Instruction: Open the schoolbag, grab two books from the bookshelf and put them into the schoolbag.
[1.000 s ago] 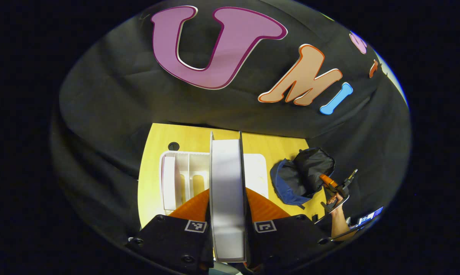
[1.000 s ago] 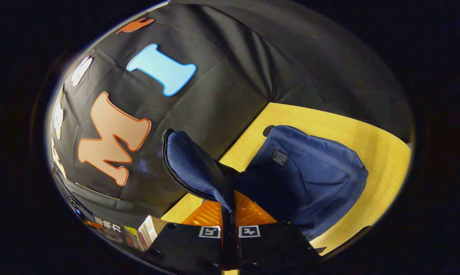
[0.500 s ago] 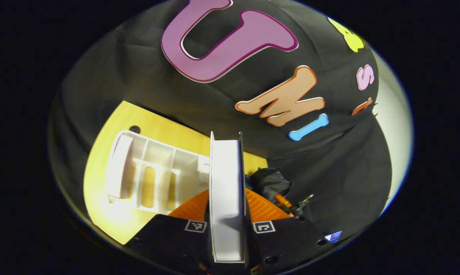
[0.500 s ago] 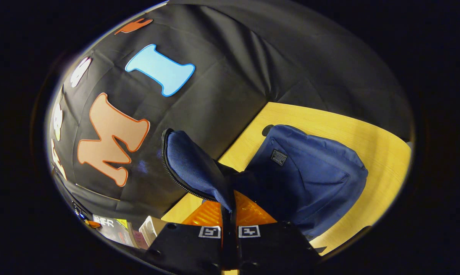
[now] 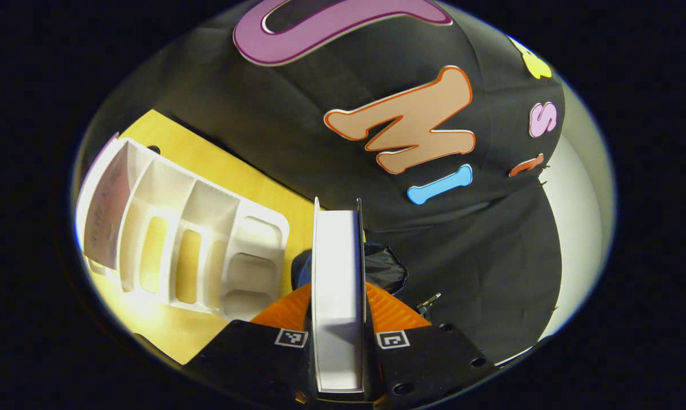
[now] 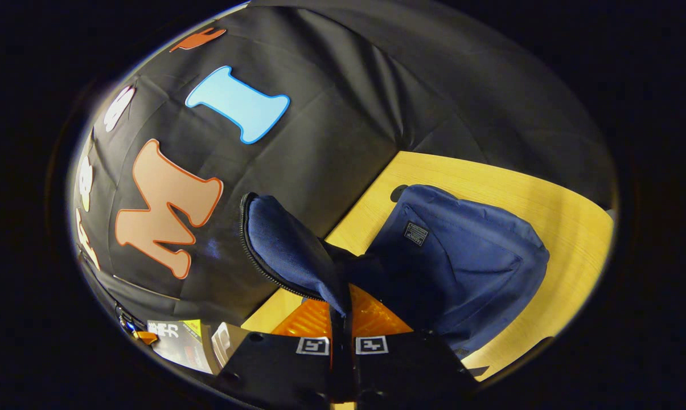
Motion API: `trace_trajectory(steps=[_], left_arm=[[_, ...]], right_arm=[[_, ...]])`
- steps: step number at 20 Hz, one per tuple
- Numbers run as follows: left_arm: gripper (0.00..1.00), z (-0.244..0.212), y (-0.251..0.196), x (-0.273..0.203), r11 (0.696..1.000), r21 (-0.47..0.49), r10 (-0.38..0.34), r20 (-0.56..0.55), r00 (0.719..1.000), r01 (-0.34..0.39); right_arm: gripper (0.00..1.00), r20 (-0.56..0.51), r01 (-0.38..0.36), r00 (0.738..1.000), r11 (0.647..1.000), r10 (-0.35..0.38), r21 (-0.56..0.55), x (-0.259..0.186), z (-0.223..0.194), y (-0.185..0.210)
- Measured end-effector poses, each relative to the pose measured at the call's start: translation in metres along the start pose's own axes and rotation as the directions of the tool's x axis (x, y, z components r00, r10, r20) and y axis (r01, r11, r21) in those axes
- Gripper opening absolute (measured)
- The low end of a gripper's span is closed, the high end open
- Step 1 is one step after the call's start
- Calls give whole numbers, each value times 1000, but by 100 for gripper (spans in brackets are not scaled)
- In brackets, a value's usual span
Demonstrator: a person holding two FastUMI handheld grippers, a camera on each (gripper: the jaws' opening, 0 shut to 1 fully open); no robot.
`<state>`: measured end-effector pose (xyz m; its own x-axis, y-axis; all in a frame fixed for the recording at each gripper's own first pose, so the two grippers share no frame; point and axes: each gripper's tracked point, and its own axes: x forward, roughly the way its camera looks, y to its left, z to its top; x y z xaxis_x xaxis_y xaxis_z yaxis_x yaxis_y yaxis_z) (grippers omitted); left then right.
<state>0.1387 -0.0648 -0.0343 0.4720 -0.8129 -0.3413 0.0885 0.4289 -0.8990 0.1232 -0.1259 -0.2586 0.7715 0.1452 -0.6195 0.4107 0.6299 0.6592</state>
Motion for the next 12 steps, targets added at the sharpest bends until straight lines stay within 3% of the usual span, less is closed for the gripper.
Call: trace_trajectory(steps=[3,12], left_arm=[[29,-23,1,34,998,-58,-19,-47,999,17],[29,-54,11,123,996,-84,20,-89,996,-27]], right_arm=[[3,6,1,1000,1000,-2,19,0,0,-1],[4,16,-15,1000,999,15,36,-1,2,0]])
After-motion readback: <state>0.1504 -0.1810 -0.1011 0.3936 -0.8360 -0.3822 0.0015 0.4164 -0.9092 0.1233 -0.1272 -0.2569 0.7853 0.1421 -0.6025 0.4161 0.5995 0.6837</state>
